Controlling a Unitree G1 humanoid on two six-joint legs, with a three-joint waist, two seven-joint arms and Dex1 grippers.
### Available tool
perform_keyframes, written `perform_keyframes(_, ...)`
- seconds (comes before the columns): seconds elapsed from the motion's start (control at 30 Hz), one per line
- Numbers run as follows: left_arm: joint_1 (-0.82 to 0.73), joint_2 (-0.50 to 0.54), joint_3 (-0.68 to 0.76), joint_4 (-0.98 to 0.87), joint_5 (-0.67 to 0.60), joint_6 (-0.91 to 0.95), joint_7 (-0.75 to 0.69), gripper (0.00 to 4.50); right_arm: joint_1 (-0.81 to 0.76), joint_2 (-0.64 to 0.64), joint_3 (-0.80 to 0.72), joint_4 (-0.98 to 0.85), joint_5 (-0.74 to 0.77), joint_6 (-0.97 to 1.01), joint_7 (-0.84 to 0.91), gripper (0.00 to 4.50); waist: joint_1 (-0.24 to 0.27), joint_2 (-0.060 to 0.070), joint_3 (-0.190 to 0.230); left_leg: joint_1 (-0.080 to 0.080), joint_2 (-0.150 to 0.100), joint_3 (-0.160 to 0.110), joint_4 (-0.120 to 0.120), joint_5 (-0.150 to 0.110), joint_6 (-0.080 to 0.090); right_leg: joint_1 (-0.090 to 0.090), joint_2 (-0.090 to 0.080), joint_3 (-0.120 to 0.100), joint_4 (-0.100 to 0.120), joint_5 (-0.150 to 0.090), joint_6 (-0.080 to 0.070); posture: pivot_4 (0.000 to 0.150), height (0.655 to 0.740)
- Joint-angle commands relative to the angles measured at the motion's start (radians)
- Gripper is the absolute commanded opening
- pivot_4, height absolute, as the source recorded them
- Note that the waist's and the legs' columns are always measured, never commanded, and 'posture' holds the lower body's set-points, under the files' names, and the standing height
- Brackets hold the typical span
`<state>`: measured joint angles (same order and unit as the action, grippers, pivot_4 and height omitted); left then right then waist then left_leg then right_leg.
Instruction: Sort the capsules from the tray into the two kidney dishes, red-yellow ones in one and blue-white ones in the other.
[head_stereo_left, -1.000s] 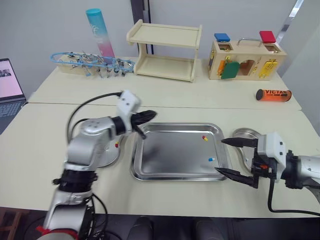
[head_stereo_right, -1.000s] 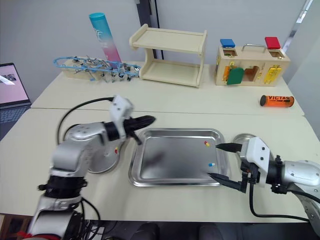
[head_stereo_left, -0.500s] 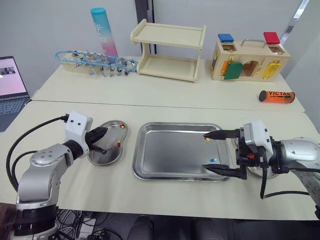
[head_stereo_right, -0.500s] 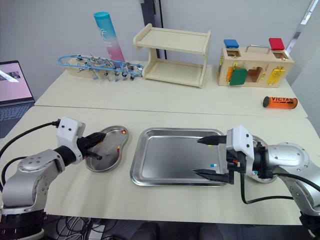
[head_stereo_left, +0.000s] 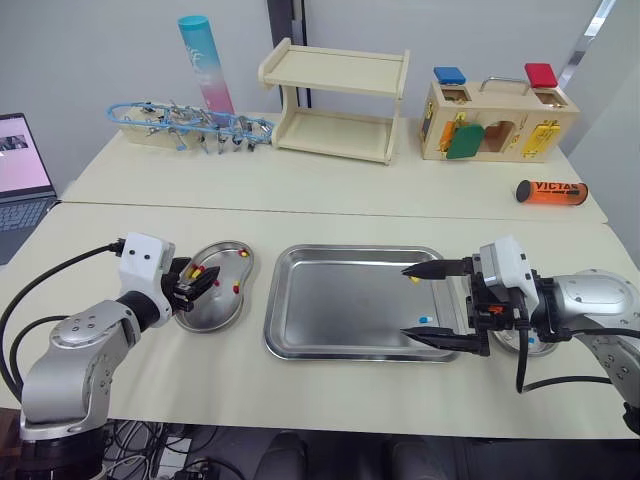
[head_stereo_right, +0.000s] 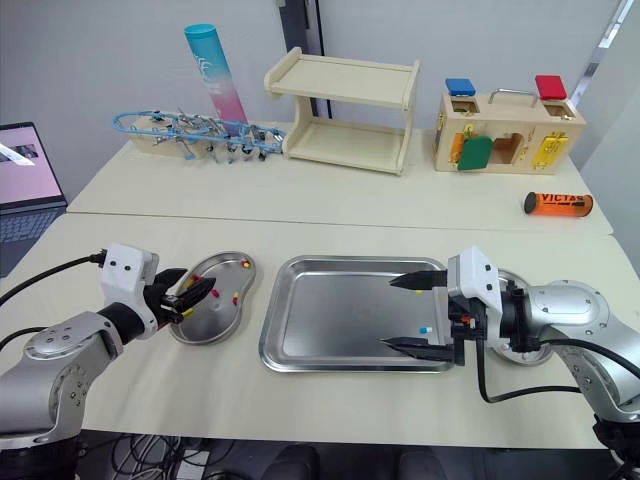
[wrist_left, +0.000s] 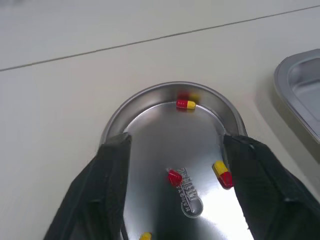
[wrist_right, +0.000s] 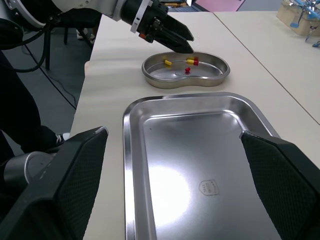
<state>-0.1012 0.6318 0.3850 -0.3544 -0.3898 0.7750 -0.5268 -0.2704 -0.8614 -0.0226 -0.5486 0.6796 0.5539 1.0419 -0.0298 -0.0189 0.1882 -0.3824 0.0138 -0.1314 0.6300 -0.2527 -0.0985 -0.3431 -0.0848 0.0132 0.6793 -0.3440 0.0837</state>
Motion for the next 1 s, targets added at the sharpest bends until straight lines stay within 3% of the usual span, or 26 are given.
perform_keyframes(0.03, 0.020, 0.035, 0.085, -0.062, -0.049, -0.007, -0.024, 4.25, -0.018, -0.003, -0.015, -0.011, -0.002, -0.009, 0.002, 4.50, 0.000, 0.000, 0.000, 0.000, 0.000, 0.000, 0.000, 0.000, 0.000, 0.000, 0.000, 0.000, 0.000, 0.000, 0.000, 0.150, 0.7400)
perform_keyframes(0.07, 0.026, 0.040, 0.106, -0.064, -0.064, -0.007, -0.032, 4.47, -0.018, -0.003, -0.014, -0.009, -0.004, -0.011, 0.002, 4.50, -0.001, 0.000, 0.000, 0.000, 0.000, 0.000, 0.000, 0.000, 0.000, 0.000, 0.000, 0.000, 0.000, 0.000, 0.000, 0.150, 0.7400)
perform_keyframes(0.23, 0.063, 0.088, 0.229, -0.029, -0.161, -0.026, -0.129, 4.47, -0.013, 0.000, -0.004, 0.006, -0.036, -0.042, 0.015, 4.50, -0.002, 0.000, 0.000, 0.000, 0.000, 0.000, 0.000, 0.000, 0.000, -0.001, 0.000, 0.001, 0.000, 0.000, 0.000, 0.150, 0.7400)
perform_keyframes(0.37, 0.139, 0.176, 0.331, 0.091, -0.141, -0.123, -0.244, 4.47, 0.014, -0.013, -0.045, 0.040, -0.088, -0.099, 0.014, 4.50, -0.002, 0.000, 0.000, 0.000, 0.000, 0.001, -0.001, 0.000, 0.000, -0.001, 0.000, 0.001, 0.000, 0.000, 0.000, 0.150, 0.7400)
perform_keyframes(0.5, 0.187, 0.217, 0.403, 0.256, -0.092, -0.236, -0.266, 4.47, 0.089, -0.047, -0.134, 0.099, -0.153, -0.168, 0.017, 4.50, -0.002, 0.000, 0.000, 0.000, 0.000, 0.001, -0.001, 0.000, 0.000, -0.002, 0.000, 0.001, 0.000, 0.000, 0.000, 0.150, 0.7400)
perform_keyframes(0.8, 0.323, 0.222, 0.427, 0.429, -0.052, -0.392, -0.345, 4.47, 0.369, -0.152, -0.449, 0.243, -0.232, -0.250, 0.104, 4.50, 0.001, 0.000, 0.000, 0.000, 0.000, 0.003, -0.002, 0.000, 0.000, -0.002, 0.000, 0.002, 0.000, 0.000, 0.000, 0.150, 0.7400)
perform_keyframes(1.0, 0.334, 0.218, 0.411, 0.487, -0.070, -0.413, -0.380, 4.47, 0.497, -0.153, -0.565, 0.331, -0.281, -0.307, 0.135, 4.50, -0.002, 0.000, 0.000, 0.001, 0.001, 0.004, -0.002, 0.000, 0.000, -0.001, 0.000, 0.002, 0.000, 0.000, 0.000, 0.150, 0.7400)
